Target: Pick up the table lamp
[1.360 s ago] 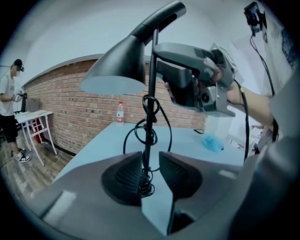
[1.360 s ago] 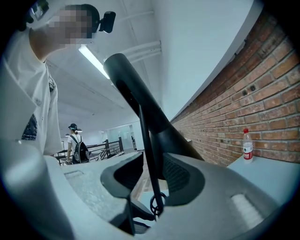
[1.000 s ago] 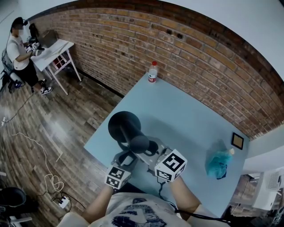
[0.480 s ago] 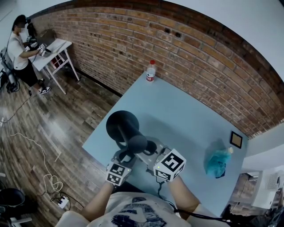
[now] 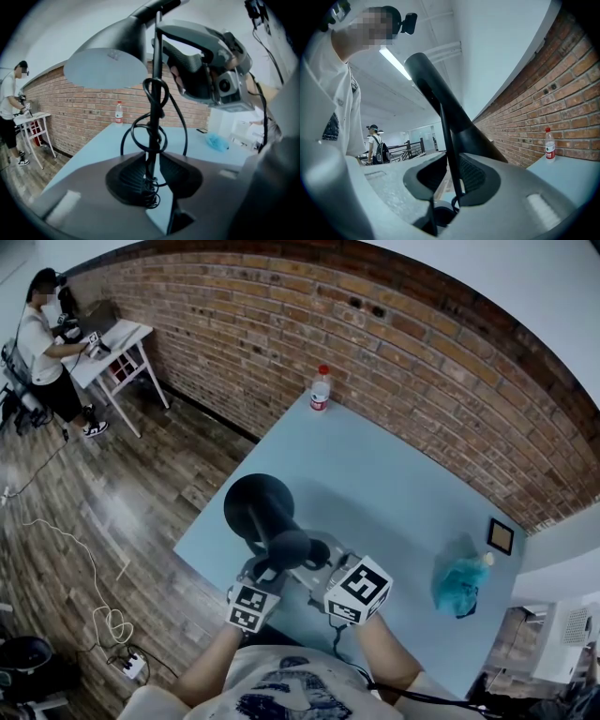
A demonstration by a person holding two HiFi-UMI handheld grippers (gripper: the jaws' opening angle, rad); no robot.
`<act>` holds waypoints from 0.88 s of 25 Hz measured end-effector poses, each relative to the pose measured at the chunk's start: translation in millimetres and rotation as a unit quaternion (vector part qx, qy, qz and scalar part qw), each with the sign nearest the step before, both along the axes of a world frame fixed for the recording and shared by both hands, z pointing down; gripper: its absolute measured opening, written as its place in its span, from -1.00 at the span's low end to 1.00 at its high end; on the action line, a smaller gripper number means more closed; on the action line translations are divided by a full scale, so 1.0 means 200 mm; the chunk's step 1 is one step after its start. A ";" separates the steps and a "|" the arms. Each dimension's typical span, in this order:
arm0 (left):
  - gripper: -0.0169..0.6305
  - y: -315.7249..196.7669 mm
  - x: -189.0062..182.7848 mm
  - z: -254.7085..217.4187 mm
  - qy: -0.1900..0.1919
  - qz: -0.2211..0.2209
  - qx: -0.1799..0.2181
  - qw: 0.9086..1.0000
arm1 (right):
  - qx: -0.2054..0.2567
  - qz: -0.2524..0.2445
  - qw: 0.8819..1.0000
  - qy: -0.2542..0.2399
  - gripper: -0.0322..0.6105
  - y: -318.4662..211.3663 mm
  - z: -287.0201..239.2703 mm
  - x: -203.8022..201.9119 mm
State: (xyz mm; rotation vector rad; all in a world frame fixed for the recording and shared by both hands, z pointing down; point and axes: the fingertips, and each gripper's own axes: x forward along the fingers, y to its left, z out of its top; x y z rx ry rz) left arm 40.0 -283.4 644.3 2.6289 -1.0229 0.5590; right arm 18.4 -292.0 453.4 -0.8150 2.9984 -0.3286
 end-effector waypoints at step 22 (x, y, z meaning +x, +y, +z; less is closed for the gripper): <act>-0.80 -0.01 -0.01 0.00 0.022 -0.036 0.008 0.999 | -0.011 0.011 0.999 -0.050 -0.73 0.00 -0.01 0.01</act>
